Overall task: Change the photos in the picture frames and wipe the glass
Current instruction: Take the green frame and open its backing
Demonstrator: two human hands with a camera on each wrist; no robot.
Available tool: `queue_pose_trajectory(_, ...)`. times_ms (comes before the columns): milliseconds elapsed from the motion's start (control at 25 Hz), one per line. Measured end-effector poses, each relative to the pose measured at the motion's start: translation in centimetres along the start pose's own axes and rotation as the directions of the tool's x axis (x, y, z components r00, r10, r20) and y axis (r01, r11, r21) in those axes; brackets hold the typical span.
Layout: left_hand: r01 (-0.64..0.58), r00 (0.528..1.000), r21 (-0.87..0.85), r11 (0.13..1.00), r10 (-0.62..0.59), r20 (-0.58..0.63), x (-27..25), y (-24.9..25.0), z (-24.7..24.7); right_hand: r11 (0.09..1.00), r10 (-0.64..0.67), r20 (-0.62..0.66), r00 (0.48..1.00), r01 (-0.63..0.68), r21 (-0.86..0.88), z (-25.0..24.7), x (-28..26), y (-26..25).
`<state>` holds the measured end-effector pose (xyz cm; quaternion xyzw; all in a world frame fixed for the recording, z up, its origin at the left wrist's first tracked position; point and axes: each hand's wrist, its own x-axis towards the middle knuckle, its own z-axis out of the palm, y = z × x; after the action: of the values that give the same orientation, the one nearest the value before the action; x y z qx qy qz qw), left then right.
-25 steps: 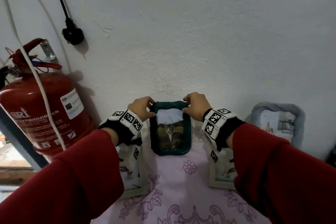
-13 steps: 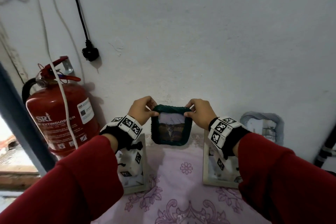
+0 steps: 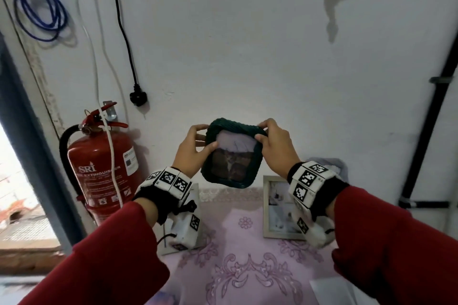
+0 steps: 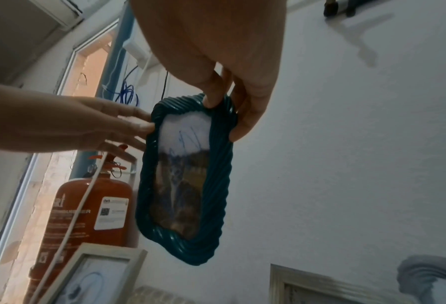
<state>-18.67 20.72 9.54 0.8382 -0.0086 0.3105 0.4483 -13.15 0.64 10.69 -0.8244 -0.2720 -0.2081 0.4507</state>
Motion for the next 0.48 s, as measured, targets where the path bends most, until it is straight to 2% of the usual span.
queue_pose_trajectory(160,0.064,0.997,-0.154,0.986,-0.059,0.04,-3.8,1.5,0.6,0.987,0.041,-0.022,0.999,-0.037,0.155,-2.7,-3.0,-1.6)
queue_pose_trajectory(320,0.048,0.999,-0.293,0.955,-0.051,-0.003,-7.5,2.6,1.7,0.955,0.058,-0.061,0.997,-0.037,0.293,-4.6,-6.7,-2.1)
queue_pose_trajectory(400,0.072,0.997,-0.344,0.936,-0.078,-0.004,-9.6,2.7,2.7,0.926,0.09,-0.089,0.992,-0.05,0.373,-4.9,-9.1,-1.7)
queue_pose_trajectory(480,0.097,0.994,-0.394,0.914,-0.11,-0.009,-11.9,2.7,4.0,0.885,0.128,-0.066,0.99,-0.084,0.458,-4.7,-12.0,-0.8)
